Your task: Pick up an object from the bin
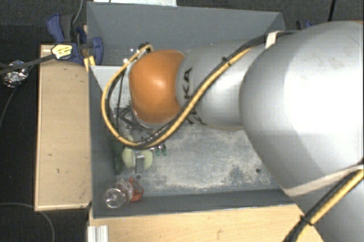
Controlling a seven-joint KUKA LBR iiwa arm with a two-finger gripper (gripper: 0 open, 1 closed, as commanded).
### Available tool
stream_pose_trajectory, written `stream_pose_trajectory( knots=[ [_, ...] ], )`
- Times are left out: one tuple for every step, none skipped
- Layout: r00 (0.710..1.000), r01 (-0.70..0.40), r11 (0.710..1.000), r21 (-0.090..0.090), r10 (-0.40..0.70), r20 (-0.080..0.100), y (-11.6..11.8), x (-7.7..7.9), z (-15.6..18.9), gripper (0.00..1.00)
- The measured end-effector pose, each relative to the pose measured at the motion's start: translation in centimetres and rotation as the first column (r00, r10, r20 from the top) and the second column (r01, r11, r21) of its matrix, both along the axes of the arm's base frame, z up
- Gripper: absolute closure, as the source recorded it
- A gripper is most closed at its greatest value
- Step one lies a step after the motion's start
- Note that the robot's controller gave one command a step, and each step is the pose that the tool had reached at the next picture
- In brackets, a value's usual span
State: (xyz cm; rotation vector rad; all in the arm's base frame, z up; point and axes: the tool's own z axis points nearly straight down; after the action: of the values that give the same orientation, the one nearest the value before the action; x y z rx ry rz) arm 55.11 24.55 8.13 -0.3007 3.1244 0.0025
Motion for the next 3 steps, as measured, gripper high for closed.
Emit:
stream_pose_trajectory(
  knots=[
    [0.991, -0.13, 0.991, 0.002, 0.13, 0.014, 0.3, -0.2, -3.0, 1.0],
    [0.987, -0.162, 0.987, 0.0, 0.162, 0.006, 0.2, -0.7, -2.6, 1.0],
    [0.983, -0.182, 0.983, 0.0, 0.182, 0.003, -0.3, -1.1, 2.4, 1.0]
  ],
)
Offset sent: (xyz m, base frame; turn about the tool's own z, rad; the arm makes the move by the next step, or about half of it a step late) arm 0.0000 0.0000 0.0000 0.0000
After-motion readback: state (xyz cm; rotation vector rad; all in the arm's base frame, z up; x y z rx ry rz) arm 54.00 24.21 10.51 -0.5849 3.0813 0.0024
